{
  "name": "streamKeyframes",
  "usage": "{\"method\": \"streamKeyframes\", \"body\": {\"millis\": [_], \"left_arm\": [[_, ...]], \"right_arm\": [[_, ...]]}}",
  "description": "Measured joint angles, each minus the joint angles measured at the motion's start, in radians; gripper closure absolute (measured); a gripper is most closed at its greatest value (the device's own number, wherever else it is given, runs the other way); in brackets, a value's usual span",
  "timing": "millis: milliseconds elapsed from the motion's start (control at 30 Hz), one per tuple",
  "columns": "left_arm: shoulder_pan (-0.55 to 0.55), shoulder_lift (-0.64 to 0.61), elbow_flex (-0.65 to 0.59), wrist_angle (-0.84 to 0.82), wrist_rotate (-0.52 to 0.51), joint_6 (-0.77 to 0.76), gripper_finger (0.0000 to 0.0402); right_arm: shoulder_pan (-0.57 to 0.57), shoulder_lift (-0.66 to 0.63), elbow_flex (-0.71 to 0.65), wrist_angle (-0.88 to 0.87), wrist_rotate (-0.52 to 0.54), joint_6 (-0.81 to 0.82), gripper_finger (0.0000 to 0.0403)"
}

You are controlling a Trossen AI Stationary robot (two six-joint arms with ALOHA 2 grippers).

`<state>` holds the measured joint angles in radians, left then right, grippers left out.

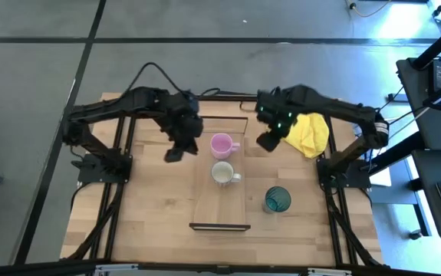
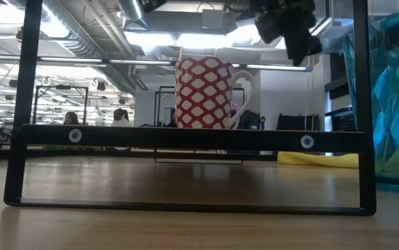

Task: Stack small to large cups/mugs on shelf
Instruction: Put the blue cup on the shelf

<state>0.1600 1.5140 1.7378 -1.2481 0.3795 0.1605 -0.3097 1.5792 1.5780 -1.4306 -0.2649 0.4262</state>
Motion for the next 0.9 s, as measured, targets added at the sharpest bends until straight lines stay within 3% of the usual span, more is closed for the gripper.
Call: {"method": "streamKeyframes", "body": {"millis": [133,267,500,667,900], "left_arm": [[0.03,-0.096,-0.13,0.06,0.072,0.03,0.0347],[0.063,-0.223,-0.309,0.153,0.128,0.014,0.0347],[0.076,-0.428,-0.569,0.339,0.138,-0.084,0.0347],[0.076,-0.505,-0.628,0.395,0.135,-0.131,0.0347],[0.076,-0.53,-0.628,0.395,0.132,-0.16,0.0347]], "right_arm": [[0.098,-0.012,-0.029,0.021,-0.012,0.041,0.0277],[0.241,-0.038,0.03,0.047,-0.017,0.081,0.0277],[0.45,-0.057,0.07,-0.038,0.017,0.304,0.0277],[0.525,-0.029,0.064,-0.064,0.087,0.401,0.0277],[0.563,-0.029,-0.068,-0.039,0.079,0.498,0.0277]]}}
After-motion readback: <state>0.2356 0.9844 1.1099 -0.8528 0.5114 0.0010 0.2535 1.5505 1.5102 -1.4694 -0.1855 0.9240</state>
